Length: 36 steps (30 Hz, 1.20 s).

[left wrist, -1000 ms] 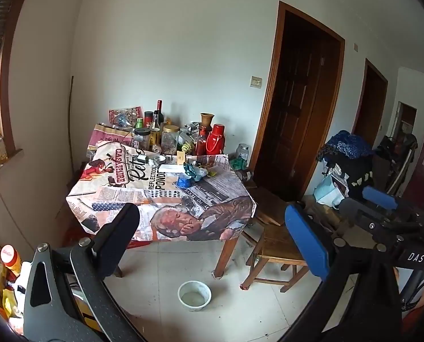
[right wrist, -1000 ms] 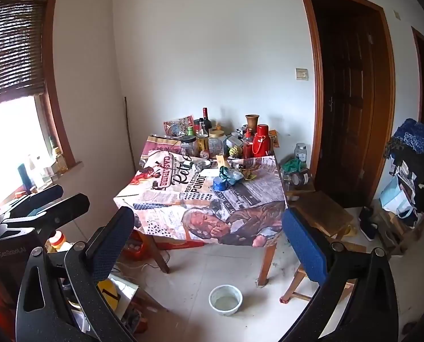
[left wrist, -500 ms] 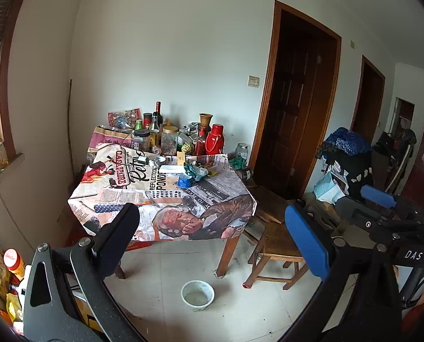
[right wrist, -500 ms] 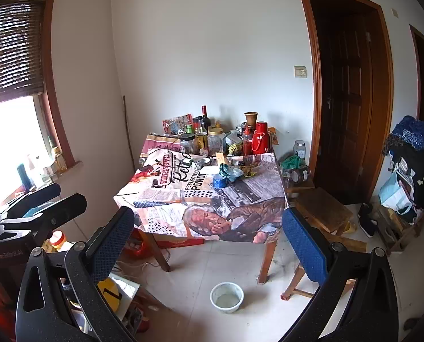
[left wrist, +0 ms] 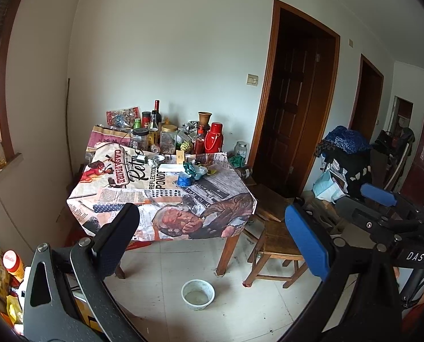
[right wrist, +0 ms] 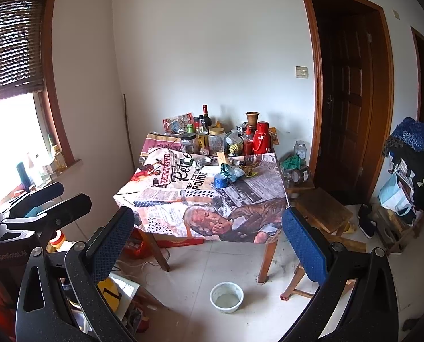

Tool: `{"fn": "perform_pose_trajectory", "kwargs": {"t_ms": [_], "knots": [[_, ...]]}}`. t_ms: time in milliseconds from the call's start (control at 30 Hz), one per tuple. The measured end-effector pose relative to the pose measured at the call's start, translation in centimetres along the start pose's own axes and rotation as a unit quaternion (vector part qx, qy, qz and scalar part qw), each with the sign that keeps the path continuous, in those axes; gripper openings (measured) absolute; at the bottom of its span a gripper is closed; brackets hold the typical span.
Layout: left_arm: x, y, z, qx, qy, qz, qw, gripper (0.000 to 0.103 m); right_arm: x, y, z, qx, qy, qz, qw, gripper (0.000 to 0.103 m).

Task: Collect trash

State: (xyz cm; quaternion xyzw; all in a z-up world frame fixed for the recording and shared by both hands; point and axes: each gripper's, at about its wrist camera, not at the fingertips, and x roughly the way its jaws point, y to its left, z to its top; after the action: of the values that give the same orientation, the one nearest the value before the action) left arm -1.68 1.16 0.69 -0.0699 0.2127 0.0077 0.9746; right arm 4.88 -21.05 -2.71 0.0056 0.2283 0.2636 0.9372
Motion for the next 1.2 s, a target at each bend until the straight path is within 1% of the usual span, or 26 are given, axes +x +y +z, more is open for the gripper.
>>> {"fn": "perform_pose_trajectory", "kwargs": {"t_ms": [1200], "knots": [[0.7,1.0,0.4,-0.004,0.001,0.004,1.0000,0.103,1.4,1.3,0.4,-0.012,0.004,0.006,1.000,0.103]]}}
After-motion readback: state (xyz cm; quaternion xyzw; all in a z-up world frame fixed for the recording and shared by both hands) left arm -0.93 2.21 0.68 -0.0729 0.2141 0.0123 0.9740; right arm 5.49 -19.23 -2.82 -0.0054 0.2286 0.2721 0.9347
